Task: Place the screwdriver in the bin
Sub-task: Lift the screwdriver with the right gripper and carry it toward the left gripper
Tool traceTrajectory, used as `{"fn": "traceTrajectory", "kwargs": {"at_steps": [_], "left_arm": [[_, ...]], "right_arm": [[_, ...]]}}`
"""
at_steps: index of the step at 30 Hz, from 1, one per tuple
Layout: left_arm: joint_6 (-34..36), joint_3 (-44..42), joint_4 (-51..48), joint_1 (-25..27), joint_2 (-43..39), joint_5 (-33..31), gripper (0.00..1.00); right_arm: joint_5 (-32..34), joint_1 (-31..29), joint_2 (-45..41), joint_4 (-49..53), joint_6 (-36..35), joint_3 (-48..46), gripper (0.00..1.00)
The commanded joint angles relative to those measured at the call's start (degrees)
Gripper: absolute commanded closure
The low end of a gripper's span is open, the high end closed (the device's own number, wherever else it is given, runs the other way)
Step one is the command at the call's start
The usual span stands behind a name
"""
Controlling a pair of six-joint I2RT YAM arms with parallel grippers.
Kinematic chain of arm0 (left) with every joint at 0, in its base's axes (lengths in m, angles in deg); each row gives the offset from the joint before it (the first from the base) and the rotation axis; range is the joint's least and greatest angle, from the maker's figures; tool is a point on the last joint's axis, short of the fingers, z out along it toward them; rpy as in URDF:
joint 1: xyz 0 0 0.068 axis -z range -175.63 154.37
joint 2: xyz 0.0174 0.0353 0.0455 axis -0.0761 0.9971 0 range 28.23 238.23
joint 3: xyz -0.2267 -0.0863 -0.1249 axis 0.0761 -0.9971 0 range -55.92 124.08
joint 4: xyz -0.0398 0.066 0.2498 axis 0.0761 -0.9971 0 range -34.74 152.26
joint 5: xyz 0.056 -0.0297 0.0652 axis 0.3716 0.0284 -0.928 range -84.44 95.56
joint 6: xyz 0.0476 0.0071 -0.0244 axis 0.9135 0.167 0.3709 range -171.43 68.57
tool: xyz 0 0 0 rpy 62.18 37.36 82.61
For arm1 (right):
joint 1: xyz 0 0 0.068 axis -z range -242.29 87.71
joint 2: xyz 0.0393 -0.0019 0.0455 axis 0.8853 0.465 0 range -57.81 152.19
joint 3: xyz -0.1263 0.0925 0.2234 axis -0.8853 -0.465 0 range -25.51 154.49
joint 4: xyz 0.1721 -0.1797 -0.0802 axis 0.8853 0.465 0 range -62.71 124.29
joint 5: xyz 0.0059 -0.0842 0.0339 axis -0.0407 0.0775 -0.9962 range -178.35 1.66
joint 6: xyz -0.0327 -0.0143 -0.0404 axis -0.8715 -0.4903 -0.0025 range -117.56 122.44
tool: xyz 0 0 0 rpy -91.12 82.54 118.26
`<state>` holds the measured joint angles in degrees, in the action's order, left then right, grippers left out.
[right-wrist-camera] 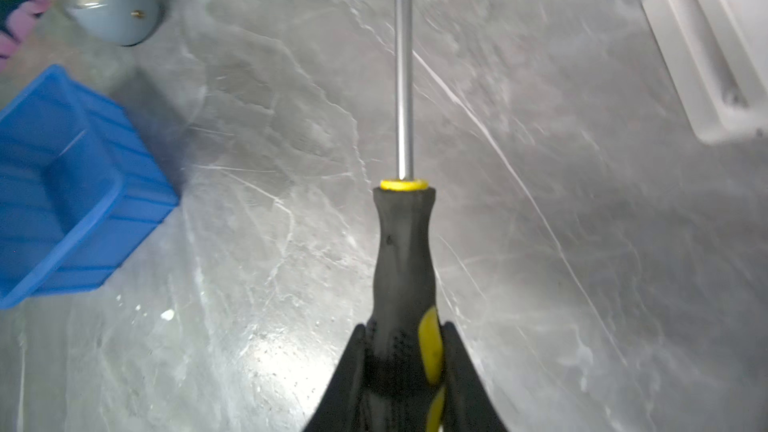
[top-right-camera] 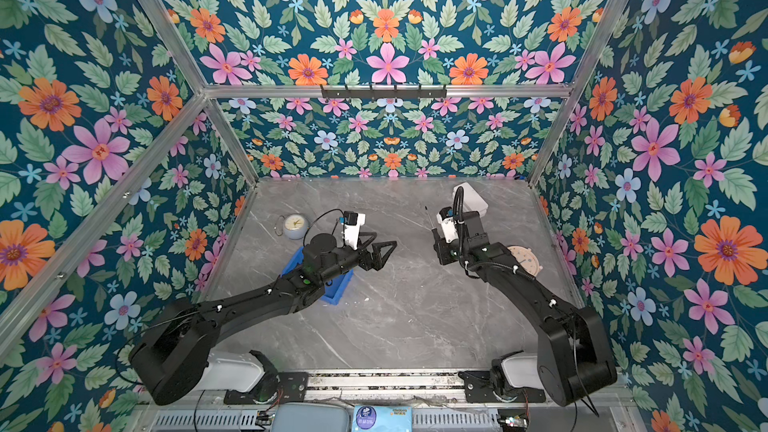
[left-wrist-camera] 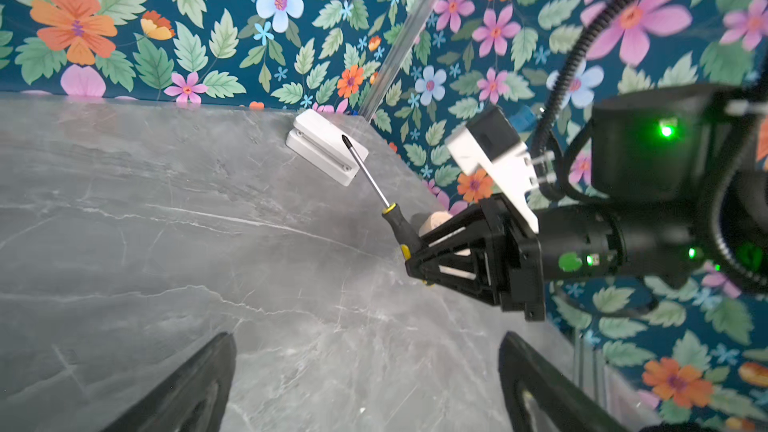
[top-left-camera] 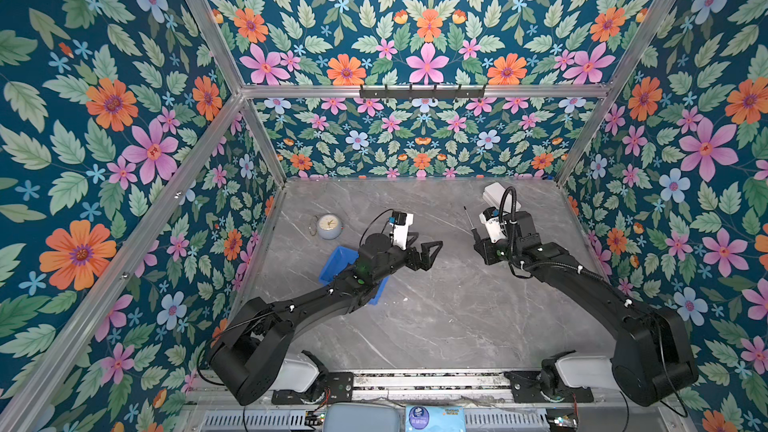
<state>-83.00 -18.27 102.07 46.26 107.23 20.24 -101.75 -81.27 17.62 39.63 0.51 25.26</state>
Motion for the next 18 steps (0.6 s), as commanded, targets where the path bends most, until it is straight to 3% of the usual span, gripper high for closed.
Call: {"fn": "traceTrajectory", "kwargs": {"at_steps": [1, 9, 18], "left_arm": [[-12.83, -1.36, 11.51, 0.12, -0.1, -3.74, 0.0], [-15.96, -2.04, 19.44, 2.72, 1.35, -5.11, 0.01], [-20.9, -4.2, 32.34, 2.89, 5.07, -4.83, 0.19]], "right_arm": [[-8.21, -1.67, -1.9, -5.9, -12.09, 0.14, 1.0], [-9.59, -7.59, -3.05, -2.85, -16.48, 4.25, 1.0], [-11.26, -11.88, -3.37, -4.9, -15.91, 6.02, 1.0]]}}
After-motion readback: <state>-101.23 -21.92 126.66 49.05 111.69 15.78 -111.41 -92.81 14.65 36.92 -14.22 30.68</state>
